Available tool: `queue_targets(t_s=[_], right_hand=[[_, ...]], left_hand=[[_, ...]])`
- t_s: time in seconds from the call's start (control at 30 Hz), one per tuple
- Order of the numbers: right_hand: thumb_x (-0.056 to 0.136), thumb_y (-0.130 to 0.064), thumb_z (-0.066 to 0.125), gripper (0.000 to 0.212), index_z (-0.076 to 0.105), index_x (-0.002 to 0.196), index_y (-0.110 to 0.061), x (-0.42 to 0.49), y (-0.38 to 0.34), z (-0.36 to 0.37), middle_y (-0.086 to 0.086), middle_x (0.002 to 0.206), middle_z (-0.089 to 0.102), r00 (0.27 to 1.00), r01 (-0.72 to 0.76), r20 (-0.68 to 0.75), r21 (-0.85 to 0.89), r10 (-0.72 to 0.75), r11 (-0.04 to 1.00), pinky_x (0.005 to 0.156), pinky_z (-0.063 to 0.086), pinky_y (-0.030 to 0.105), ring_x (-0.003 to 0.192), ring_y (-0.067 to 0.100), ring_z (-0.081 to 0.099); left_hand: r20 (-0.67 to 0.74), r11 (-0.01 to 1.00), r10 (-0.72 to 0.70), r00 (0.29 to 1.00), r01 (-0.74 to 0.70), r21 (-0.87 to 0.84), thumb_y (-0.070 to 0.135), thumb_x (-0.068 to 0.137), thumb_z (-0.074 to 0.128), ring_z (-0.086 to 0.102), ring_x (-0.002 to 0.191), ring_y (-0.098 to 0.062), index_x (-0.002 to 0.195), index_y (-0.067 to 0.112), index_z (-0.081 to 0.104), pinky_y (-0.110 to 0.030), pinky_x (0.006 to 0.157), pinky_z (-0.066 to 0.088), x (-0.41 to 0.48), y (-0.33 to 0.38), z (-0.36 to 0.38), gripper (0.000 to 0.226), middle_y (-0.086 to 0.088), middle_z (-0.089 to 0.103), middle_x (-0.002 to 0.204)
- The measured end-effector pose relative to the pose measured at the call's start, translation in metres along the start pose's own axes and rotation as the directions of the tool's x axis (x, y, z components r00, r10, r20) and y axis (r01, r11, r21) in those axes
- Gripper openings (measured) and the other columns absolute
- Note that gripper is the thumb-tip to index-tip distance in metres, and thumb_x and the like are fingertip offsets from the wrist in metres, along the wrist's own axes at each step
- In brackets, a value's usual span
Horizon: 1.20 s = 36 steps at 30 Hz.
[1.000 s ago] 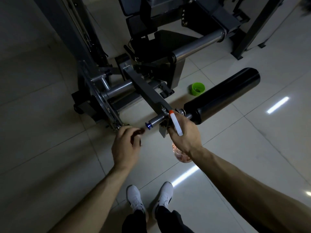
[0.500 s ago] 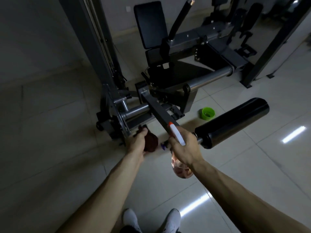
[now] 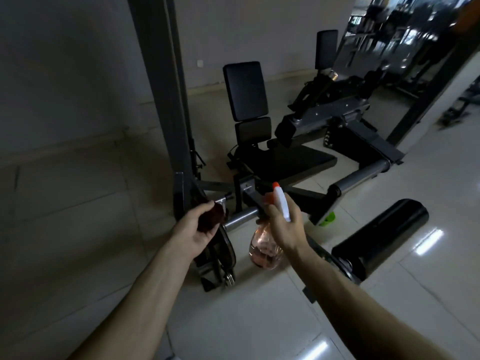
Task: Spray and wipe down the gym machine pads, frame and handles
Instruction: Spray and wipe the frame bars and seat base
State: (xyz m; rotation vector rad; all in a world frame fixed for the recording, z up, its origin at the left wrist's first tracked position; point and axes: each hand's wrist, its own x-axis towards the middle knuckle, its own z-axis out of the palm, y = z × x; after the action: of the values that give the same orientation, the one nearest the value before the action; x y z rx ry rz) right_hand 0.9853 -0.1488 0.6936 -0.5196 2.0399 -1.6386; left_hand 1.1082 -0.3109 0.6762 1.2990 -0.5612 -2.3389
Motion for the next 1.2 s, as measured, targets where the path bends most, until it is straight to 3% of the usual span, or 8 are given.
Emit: queue_targets(t_s=[0.1,0.2,0.47,0.63,0.83,0.97,1.07,1.2], right_hand=[[0.102,-0.024,0.063,0.03,0.052,0.099,-0.052,0.014,0.007,0.047,-0.002,0.105,0.062,0.994,-0.106,0.025,-0.038,0.107,0.994,0.078,0.059,0.039,0.098,0.025,0.069],[0.103,-0.02,0.062,0.02,0.05,0.109,-0.036,0.03,0.024,0.061,-0.001,0.101,0.058,0.978,-0.195,0.042,-0.186,0.206,0.963,0.062,0.049,0.022,0.084,0.015,0.064],[0.102,-0.04,0.059,0.016,0.057,0.106,-0.024,0.097,0.074,0.062,0.008,0.099,0.068,0.928,-0.311,0.037,-0.467,0.37,0.828,0.063,0.063,0.034,0.072,0.022,0.073],[0.099,-0.051,0.056,0.029,0.062,0.099,-0.023,0.142,0.093,0.074,0.005,0.09,0.071,0.915,-0.313,0.079,-0.484,0.397,0.818,0.067,0.064,0.043,0.07,0.021,0.073],[0.103,-0.045,0.053,0.024,0.064,0.107,-0.023,0.176,0.108,0.088,0.004,0.081,0.07,0.883,-0.382,0.057,-0.491,0.466,0.783,0.047,0.053,0.021,0.056,0.011,0.069],[0.101,-0.047,0.058,0.03,0.065,0.1,-0.018,0.187,0.111,0.086,0.007,0.086,0.073,0.853,-0.456,0.052,-0.41,0.52,0.79,0.058,0.063,0.034,0.063,0.02,0.073],[0.099,-0.038,0.064,0.024,0.063,0.106,-0.015,0.19,0.101,0.079,0.006,0.096,0.07,0.876,-0.441,0.044,-0.33,0.48,0.835,0.069,0.065,0.044,0.075,0.026,0.074],[0.084,-0.033,0.067,0.037,0.051,0.113,-0.015,0.179,0.069,0.053,0.008,0.099,0.061,0.949,-0.287,-0.206,-0.243,0.24,0.926,0.072,0.058,0.043,0.083,0.023,0.064]], left_hand=[[0.003,0.997,-0.022,1.0,0.021,0.079,0.009,0.086,0.077,0.067,0.111,-0.028,0.117,0.003,0.063,-0.031,0.072,0.057,0.028,0.034,-0.017,0.034,-0.018,0.067,0.123],[-0.039,0.983,-0.037,0.999,0.043,0.179,0.018,0.086,0.079,0.069,0.088,-0.024,0.109,0.006,0.066,-0.026,0.062,0.062,0.05,0.059,-0.028,0.029,-0.015,0.068,0.108],[-0.161,0.924,-0.034,0.986,0.093,0.37,0.03,0.081,0.083,0.065,0.077,-0.019,0.102,0.01,0.068,-0.022,0.051,0.056,0.135,0.076,-0.007,0.032,-0.01,0.067,0.1],[-0.146,0.886,0.022,0.989,0.048,0.461,0.028,0.08,0.085,0.069,0.089,-0.021,0.11,0.011,0.068,-0.021,0.046,0.054,0.179,0.08,0.033,0.038,-0.01,0.068,0.11],[-0.11,0.823,0.079,0.991,-0.003,0.568,0.024,0.084,0.083,0.07,0.092,-0.021,0.119,0.011,0.066,-0.025,0.054,0.055,0.208,0.083,0.058,0.041,-0.01,0.071,0.109],[-0.125,0.809,0.042,0.991,0.04,0.587,0.023,0.085,0.082,0.071,0.089,-0.022,0.121,0.01,0.066,-0.025,0.053,0.054,0.219,0.082,0.063,0.041,-0.012,0.071,0.11],[-0.142,0.785,0.021,0.99,0.072,0.616,0.024,0.085,0.082,0.069,0.092,-0.023,0.123,0.01,0.063,-0.027,0.057,0.054,0.231,0.078,0.073,0.044,-0.012,0.068,0.111],[-0.041,0.741,-0.071,0.997,0.08,0.667,0.025,0.087,0.08,0.065,0.091,-0.024,0.126,0.01,0.059,-0.029,0.059,0.053,0.235,0.066,0.116,0.047,-0.014,0.064,0.111]])
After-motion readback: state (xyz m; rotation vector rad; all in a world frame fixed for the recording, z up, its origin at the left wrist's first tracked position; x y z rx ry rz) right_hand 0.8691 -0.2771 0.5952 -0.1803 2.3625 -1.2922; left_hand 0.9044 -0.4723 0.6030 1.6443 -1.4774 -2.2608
